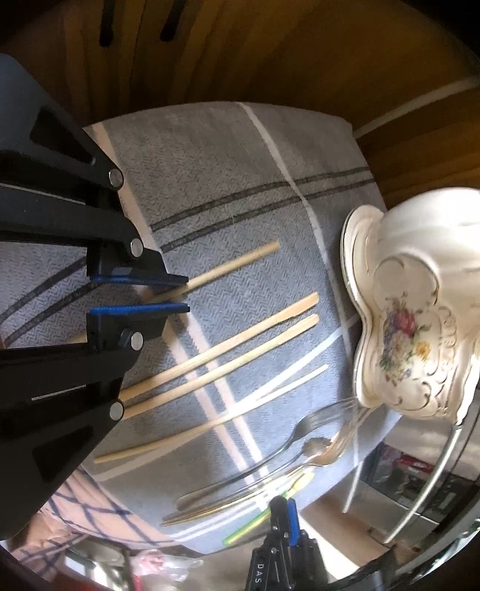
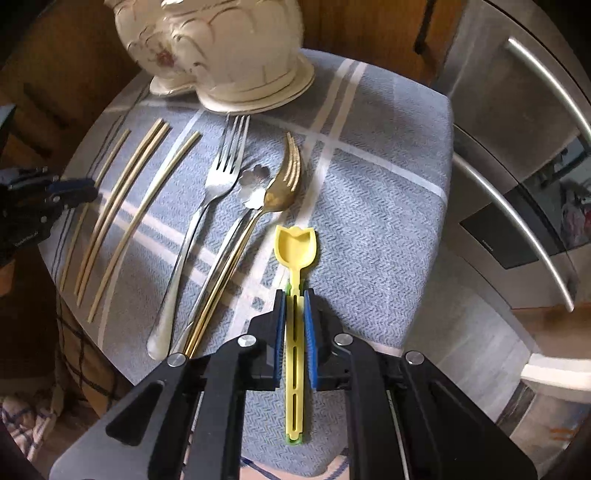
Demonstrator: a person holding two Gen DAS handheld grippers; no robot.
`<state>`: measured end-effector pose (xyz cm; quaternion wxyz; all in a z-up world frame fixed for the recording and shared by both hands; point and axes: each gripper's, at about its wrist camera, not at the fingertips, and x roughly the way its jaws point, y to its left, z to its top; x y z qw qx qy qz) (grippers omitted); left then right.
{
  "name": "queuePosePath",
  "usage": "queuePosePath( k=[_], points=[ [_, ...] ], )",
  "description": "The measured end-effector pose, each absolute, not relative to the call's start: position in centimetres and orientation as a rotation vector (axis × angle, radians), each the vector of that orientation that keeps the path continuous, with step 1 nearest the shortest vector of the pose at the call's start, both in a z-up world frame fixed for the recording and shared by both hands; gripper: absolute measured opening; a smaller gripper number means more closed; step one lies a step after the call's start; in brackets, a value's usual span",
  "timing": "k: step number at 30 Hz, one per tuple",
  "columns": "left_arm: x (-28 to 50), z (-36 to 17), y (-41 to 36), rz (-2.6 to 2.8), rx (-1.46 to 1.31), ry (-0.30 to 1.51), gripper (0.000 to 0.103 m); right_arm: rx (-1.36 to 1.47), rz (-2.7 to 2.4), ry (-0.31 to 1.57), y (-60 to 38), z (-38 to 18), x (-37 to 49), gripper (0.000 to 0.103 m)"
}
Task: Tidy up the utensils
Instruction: 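Grasp another chopstick with the left tool while the right tool grasps another yellow spoon, then drop the chopstick into the taller pot while the right tool drops its spoon in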
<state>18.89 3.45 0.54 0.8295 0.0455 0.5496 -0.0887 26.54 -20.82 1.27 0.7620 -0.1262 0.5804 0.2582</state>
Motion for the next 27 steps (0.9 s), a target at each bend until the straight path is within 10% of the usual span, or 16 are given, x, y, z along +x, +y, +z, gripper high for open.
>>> queuePosePath(
  k=[27],
  points=[
    [17.8,17.6,8.8,-0.159,-0.175,0.493,0.004,0.149,0.736,0.7,-19.7,14.5,28.3,0.01]
  ],
)
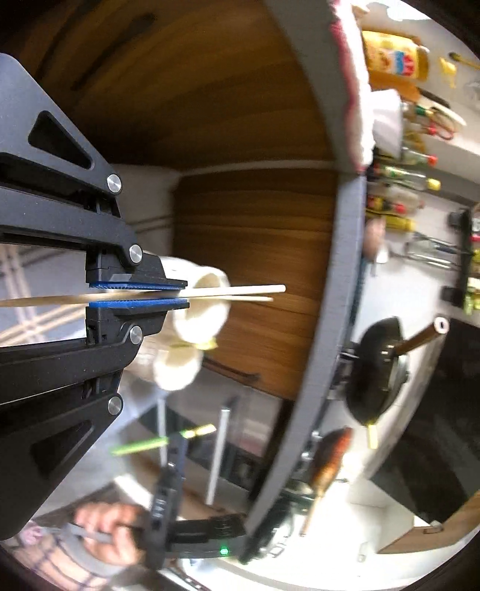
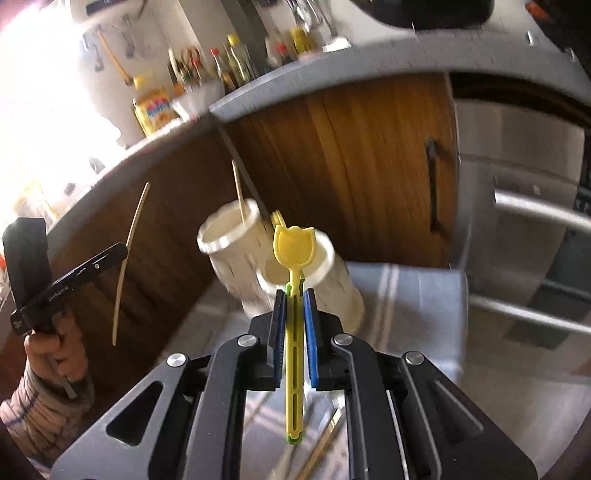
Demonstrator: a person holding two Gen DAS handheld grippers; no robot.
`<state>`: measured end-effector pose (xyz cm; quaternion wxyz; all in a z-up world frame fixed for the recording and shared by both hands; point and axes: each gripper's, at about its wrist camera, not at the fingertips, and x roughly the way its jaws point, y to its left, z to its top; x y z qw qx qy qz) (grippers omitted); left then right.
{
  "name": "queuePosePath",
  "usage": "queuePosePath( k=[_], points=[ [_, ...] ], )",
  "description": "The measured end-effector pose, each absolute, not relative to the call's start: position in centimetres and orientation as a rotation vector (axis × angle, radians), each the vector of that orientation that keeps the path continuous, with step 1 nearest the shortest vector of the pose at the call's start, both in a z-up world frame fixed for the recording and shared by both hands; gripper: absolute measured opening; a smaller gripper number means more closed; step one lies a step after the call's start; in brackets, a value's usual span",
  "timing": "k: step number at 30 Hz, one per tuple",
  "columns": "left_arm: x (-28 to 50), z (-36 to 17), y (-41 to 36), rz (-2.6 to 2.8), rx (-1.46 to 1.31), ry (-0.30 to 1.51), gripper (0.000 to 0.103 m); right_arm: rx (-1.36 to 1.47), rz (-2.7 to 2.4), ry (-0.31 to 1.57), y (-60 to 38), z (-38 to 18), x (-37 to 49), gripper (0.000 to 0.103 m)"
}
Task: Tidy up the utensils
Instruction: 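Drop the chopstick into the taller pot while the right tool drops its spoon in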
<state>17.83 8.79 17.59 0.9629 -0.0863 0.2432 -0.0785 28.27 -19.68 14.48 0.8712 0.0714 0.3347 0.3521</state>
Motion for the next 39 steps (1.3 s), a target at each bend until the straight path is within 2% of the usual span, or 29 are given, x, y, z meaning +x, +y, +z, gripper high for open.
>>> queuePosePath(
  k=[8,17,23,31,39],
  points=[
    [23.1,20.7,7.1,-0.139,-0.173,0.322,0.004,0.185,0.697,0.555,-17.5,16.8,30.3,0.01],
    [28.5,20.1,5.8,-0.099,-0.167,0.211,0.005,0.151,0.654,0.457,-15.0,16.5,32.5,0.01],
    [30.0,16.9,5.5,-0.071,-0.174,0.203,0.005,0.132,0.634,0.407,-14.2,14.6,32.9,0.01],
    [28.1,13.0,5.1,-0.052,-0.123,0.213,0.005,0.022,0.613,0.403,-13.0,12.2,31.1,0.01],
    [27.3,11.2,5.0,-0.043,-0.079,0.302,0.005,-0.077,0.577,0.489,-12.3,10.9,30.4,0.01]
  ],
)
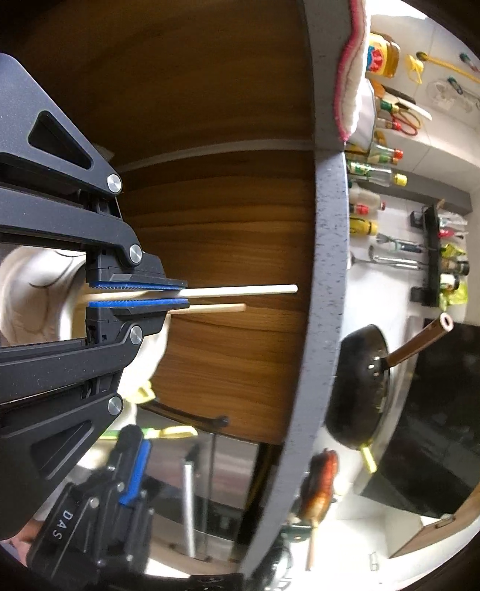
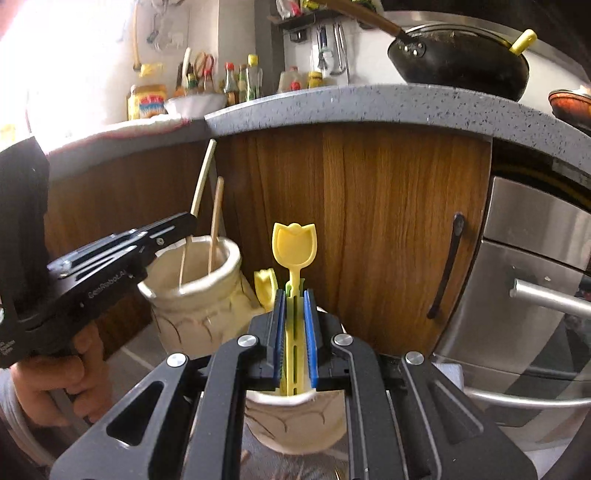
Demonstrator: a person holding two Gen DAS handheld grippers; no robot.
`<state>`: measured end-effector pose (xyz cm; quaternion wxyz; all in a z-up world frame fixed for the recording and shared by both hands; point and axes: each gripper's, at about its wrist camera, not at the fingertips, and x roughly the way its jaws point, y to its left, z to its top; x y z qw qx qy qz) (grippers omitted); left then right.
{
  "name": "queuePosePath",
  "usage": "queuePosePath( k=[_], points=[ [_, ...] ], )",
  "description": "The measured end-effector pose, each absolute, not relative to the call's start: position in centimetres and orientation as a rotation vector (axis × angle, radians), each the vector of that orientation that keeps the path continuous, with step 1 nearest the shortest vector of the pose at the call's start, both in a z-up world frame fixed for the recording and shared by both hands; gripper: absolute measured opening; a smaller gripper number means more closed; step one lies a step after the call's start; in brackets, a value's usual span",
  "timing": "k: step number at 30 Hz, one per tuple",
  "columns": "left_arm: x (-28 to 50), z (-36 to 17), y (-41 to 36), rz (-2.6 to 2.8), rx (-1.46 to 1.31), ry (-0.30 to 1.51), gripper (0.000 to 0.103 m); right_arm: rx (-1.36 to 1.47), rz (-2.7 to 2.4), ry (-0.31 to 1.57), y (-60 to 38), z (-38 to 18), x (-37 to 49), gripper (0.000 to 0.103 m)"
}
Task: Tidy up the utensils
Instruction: 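Drop the chopstick into the taller pot while the right tool drops its spoon in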
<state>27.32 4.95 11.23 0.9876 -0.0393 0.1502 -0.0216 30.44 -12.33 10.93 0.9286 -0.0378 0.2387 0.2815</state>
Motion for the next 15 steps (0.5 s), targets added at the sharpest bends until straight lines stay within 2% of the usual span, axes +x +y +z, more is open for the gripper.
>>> queuePosePath(
  k=[7,15],
  points=[
    [27.5,11.2,4.2,-0.05,-0.024,0.366,0.005,-0.143,0.551,0.569,-11.5,10.7,31.1,0.01],
    [26.5,11.8,4.8,-0.037,-0.041,0.368,0.019,-0.162,0.541,0.582,-11.5,11.0,30.8,0.012]
  ],
)
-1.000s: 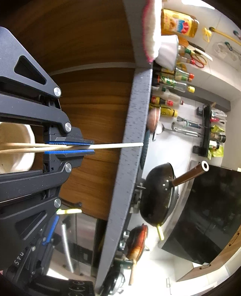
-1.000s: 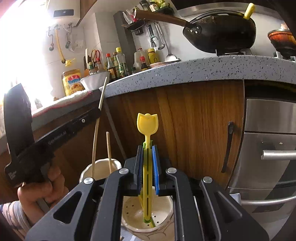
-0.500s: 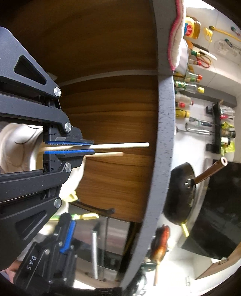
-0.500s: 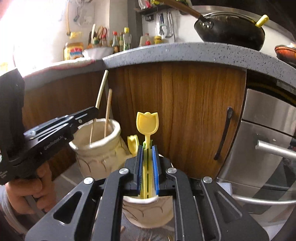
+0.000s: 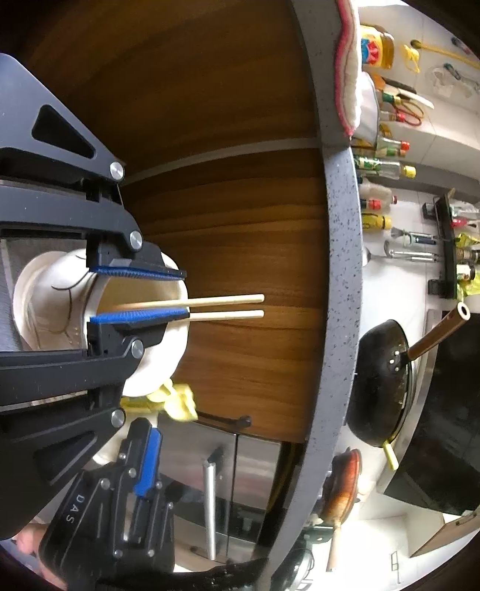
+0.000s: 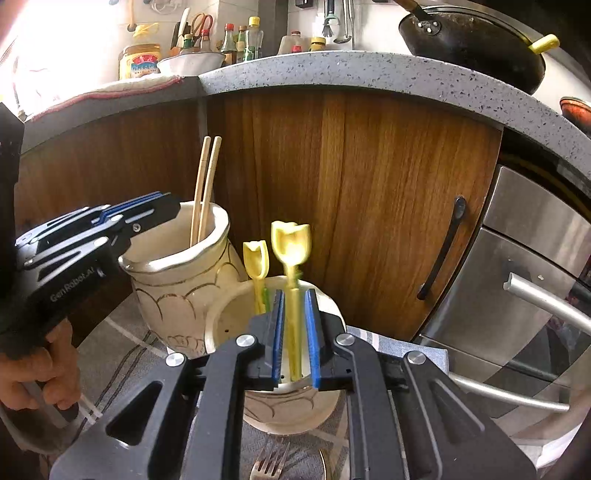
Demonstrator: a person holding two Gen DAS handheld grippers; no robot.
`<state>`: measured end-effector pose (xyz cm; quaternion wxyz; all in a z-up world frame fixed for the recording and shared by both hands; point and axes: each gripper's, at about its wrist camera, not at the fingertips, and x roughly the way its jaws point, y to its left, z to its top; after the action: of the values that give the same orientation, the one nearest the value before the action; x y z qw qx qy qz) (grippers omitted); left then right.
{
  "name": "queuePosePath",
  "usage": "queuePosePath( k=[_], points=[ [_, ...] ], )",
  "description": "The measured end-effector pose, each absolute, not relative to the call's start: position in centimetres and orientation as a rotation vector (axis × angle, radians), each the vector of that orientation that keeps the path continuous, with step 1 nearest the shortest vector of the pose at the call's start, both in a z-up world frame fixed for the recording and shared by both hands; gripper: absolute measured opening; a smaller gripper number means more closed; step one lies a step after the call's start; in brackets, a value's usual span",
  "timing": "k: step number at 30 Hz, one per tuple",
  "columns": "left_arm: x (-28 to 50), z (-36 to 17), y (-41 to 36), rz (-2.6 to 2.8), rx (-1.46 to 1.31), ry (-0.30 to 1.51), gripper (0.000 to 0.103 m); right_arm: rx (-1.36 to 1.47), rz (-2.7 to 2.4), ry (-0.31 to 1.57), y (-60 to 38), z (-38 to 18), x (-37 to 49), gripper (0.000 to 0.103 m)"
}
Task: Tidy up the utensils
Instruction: 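Drop the chopstick into the taller pot while the right tool drops its spoon in, then move both open tools back toward the remaining chopsticks and gold spoon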
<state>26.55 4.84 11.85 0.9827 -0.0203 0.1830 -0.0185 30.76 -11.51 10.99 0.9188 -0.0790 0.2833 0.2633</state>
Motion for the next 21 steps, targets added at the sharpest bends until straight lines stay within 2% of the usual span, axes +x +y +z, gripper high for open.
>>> queuePosePath(
  k=[8,10,21],
  points=[
    [23.5,12.6,6.1,-0.033,-0.068,0.354,0.035,-0.13,0.542,0.573,-13.7,12.1,29.5,0.013],
    [22.6,12.3,6.3,-0.029,-0.075,0.369,0.039,-0.12,0.543,0.588,-14.6,12.0,29.0,0.018],
    [18.6,5.7,6.8,-0.061,-0.166,0.629,0.04,-0.084,0.562,0.792,-18.8,7.3,24.9,0.02]
  ],
)
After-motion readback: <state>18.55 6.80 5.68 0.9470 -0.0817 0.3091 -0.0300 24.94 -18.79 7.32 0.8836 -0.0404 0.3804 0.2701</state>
